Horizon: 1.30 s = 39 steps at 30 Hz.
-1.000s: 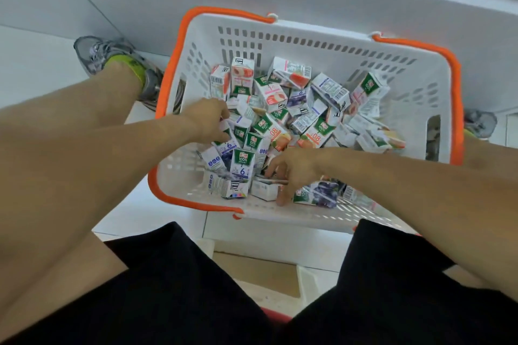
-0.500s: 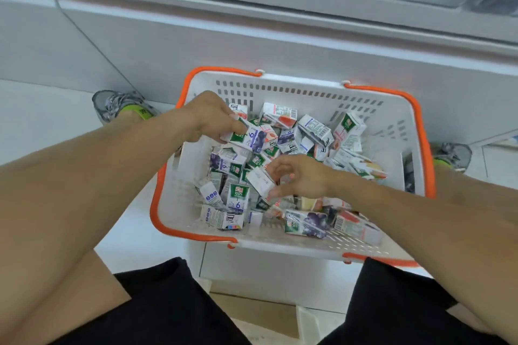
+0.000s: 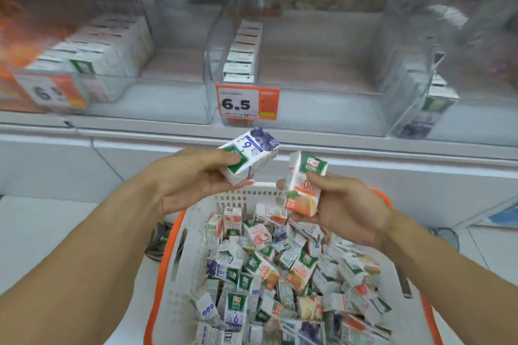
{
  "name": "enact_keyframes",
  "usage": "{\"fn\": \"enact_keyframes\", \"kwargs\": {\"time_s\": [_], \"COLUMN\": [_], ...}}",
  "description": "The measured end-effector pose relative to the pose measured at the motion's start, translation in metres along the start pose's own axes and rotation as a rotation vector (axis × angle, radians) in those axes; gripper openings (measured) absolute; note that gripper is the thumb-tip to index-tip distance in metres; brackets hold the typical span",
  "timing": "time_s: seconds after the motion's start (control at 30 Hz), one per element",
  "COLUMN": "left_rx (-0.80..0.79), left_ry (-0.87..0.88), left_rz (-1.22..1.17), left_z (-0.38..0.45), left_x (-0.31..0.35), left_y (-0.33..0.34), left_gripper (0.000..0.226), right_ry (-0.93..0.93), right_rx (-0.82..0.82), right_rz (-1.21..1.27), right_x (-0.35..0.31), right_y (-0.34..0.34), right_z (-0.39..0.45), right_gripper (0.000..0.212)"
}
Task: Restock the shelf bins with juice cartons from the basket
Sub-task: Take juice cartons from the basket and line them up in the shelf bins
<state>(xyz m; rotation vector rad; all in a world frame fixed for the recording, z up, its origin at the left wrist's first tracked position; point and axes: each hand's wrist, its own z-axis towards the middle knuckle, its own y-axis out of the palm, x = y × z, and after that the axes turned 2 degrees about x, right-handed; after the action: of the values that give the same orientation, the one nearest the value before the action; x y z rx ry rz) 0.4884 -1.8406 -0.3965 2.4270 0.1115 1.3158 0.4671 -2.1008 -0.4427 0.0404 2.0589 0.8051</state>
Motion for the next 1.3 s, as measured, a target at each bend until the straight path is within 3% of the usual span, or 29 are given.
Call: {"fn": "enact_keyframes", "kwargs": {"time_s": [0.1,0.23,0.27,0.37,0.6,0.83,0.93,1.03,1.17,1.3], "left_rx": [-0.052,-0.078,-0.08,0.0,0.091,0.058,0.107,0.167,0.157,0.133], "left_ry": [0.027,0.099,0.125,0.228,0.373,0.423,0.435,0.467,0.474,0.464], "left_rz": [0.096,-0.099,-0.21,-0.373,-0.334,-0.181,-0.002,0.087,0.04,0.07], "left_z": [-0.012,-0.018,-0.019,-0.023,-0.03,-0.032,-0.028,-0.023,-0.009,0.003], "left_x": [0.008,0.014,0.015,0.025,0.047,0.056,0.053,0.049,0.046,0.056], "left_y": [0.0,0.007,0.01,0.019,0.008,-0.008,-0.021,-0.023,-0.012,-0.008], "left_gripper": [0.031,0.064,0.059,0.016,0.013,0.023,0.031,0.037,0.041,0.041], "right_ry": [-0.056,-0.154,-0.181,-0.256,-0.523,-0.817,-0.806,-0.647,-0.492,-0.453], "right_rx": [0.028,0.076,0.082,0.133,0.266,0.425,0.609,0.761,0.834,0.91], "right_rz": [-0.022,0.019,0.034,-0.01,-0.33,-0.611,-0.855,-0.987,-1.065,-1.28], "right_x": [-0.008,-0.02,-0.024,-0.039,-0.078,-0.135,-0.158,-0.19,-0.225,-0.228], "right_y": [0.014,0.029,0.034,0.047,0.069,0.088,0.073,0.049,0.013,0.028], "right_z": [-0.009,-0.019,-0.02,-0.023,-0.015,0.034,0.075,0.131,0.213,0.242], "right_gripper": [0.066,0.063,0.063,0.044,0.045,0.046,0.046,0.05,0.05,0.052]}}
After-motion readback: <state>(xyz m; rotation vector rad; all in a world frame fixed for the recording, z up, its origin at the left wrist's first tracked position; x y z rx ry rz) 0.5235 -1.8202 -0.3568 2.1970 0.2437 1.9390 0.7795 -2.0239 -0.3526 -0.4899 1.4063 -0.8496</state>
